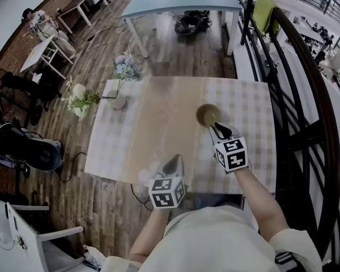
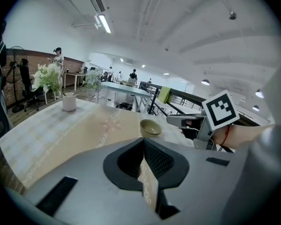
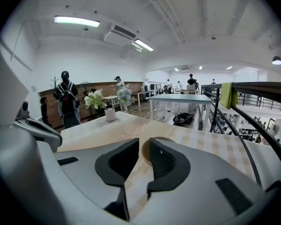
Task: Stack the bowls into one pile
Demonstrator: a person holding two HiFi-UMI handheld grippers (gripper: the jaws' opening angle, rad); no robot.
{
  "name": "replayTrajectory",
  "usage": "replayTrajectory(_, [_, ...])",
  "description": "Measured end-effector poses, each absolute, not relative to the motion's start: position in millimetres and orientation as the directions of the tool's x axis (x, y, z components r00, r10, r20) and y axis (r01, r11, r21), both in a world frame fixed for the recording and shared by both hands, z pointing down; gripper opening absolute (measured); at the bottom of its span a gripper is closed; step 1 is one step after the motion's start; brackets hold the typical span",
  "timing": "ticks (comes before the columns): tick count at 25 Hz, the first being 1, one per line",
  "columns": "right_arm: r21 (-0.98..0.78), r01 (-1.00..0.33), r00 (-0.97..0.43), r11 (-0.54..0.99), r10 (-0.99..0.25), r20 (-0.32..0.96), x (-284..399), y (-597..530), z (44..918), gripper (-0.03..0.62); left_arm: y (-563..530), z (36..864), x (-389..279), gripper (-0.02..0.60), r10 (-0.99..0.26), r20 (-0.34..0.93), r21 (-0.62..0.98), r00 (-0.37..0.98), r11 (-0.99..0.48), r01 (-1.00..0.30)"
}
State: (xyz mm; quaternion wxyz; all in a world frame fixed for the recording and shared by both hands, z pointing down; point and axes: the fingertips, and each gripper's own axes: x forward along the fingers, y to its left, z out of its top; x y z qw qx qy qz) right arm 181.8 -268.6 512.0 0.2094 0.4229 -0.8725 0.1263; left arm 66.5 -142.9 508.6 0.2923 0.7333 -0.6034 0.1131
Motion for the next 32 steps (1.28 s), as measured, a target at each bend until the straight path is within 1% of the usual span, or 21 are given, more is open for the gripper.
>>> replayTrajectory(7, [-0.084, -0.786, -0.584, 0.613, -0.69, 0.427, 167, -204, 495, 0.038, -111, 502, 54, 0.005, -0.827, 0.497, 0.297, 0.262, -0.121, -0.947])
replayTrajectory(15, [-0.104, -0.793, -0.587, 0.6, -0.707, 0.394, 160, -137, 486, 0.015, -62, 498, 47, 0.005, -0.831, 0.476, 0.296, 0.288, -0.157, -0.942])
replayTrajectory(22, [-0.112, -0.788, -0.599, 0.606, -0.711, 0.367, 154, -66, 498, 0.011, -4, 513, 44, 0.005, -0.837, 0.457, 0.29, 0.3, -0.179, -0.94])
replayTrajectory(32, [-0.105, -0.759, -0.635, 0.643, -0.695, 0.337, 147, -15, 468, 0.008, 33, 496, 43, 0.005, -0.845, 0.445, 0.303, 0.297, -0.17, -0.938])
